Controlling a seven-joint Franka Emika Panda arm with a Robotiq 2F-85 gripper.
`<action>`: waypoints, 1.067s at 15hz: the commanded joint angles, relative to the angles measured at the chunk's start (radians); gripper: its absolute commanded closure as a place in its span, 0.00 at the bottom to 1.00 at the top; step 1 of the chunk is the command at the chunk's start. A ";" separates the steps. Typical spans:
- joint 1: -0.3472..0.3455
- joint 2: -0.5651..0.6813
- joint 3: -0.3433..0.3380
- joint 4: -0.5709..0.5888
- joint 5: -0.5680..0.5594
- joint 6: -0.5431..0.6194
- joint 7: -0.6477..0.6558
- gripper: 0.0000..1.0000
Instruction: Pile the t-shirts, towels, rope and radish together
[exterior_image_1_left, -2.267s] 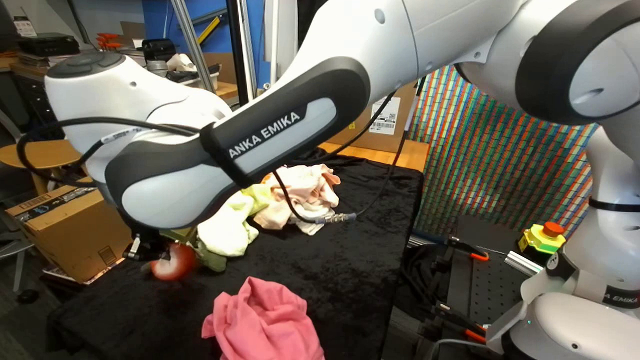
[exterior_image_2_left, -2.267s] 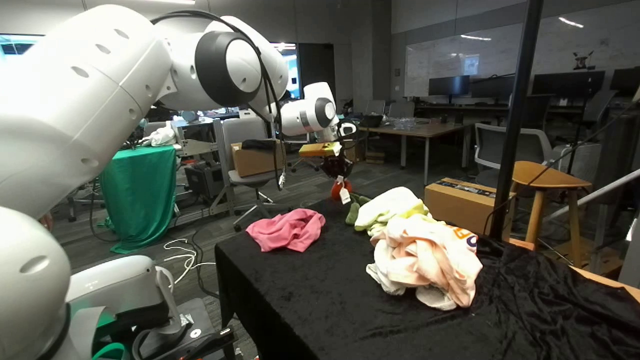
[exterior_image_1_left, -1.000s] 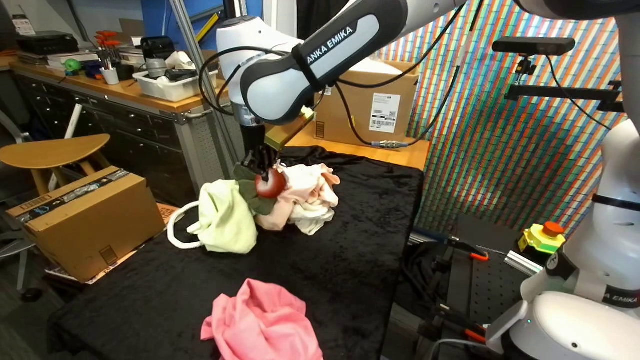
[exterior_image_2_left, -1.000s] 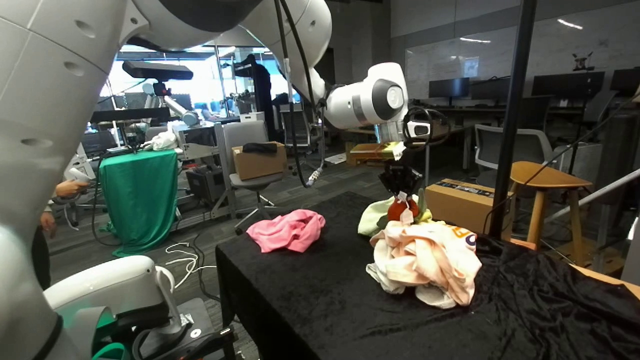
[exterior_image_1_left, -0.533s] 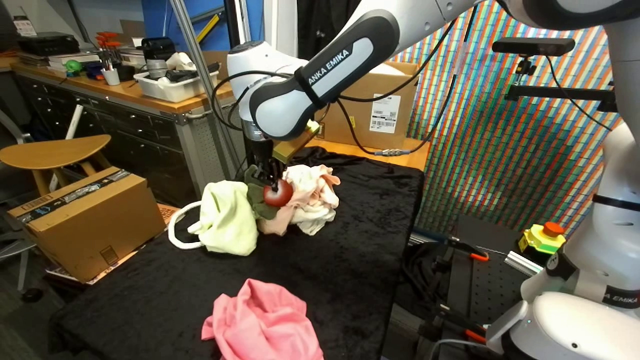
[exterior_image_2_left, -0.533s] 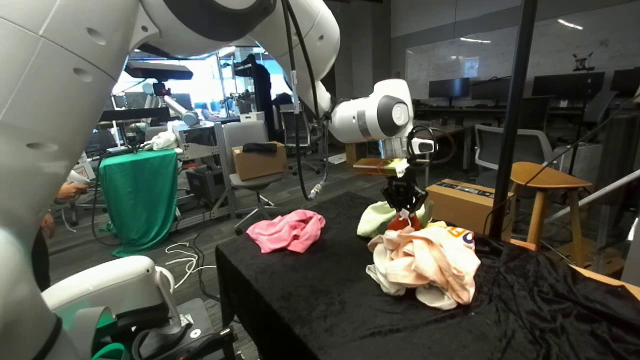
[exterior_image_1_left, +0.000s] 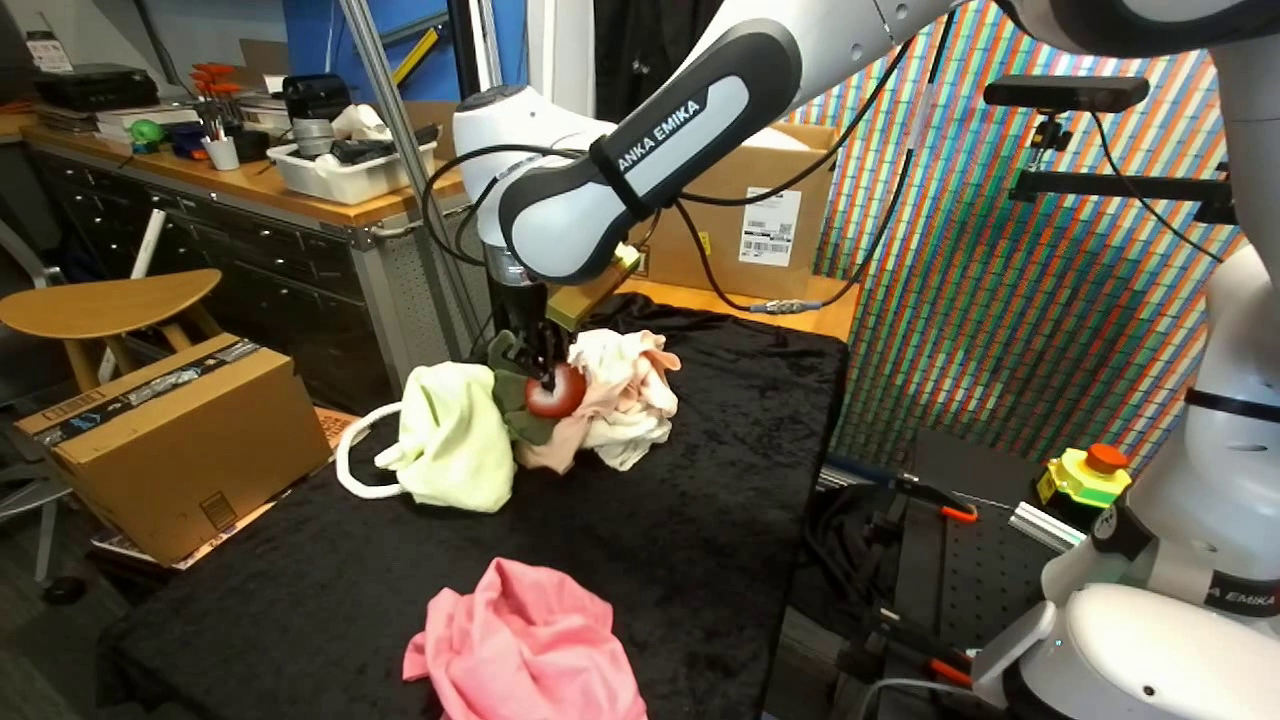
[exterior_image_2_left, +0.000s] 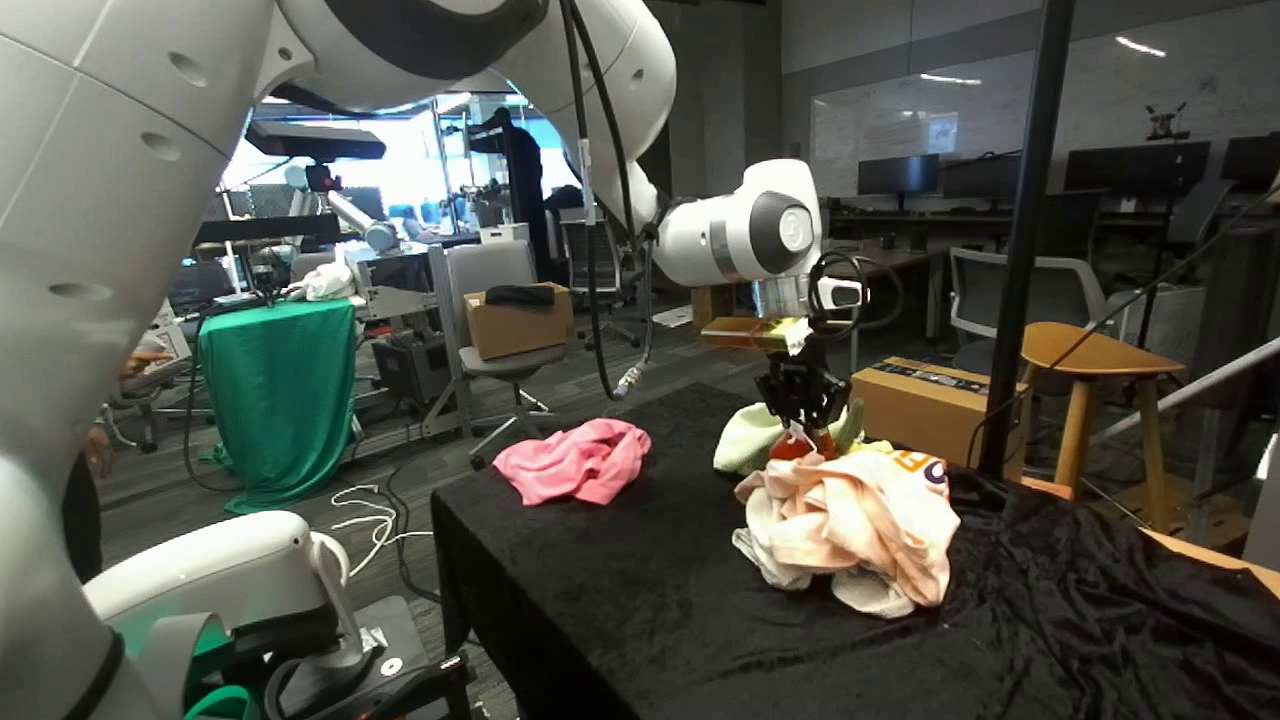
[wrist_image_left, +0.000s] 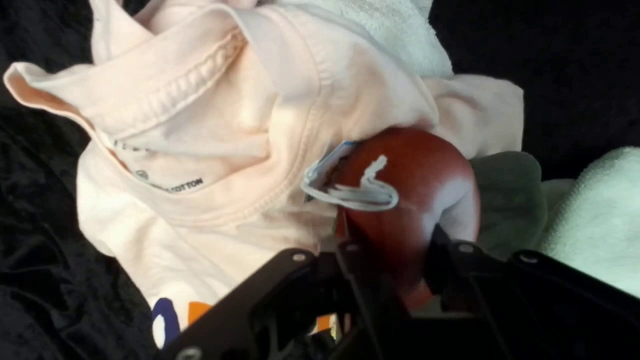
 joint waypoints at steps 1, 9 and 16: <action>-0.013 -0.062 0.013 -0.065 0.016 -0.011 -0.007 0.38; -0.014 -0.183 0.013 -0.153 0.007 -0.009 0.003 0.00; -0.008 -0.285 0.047 -0.211 0.009 -0.016 -0.013 0.00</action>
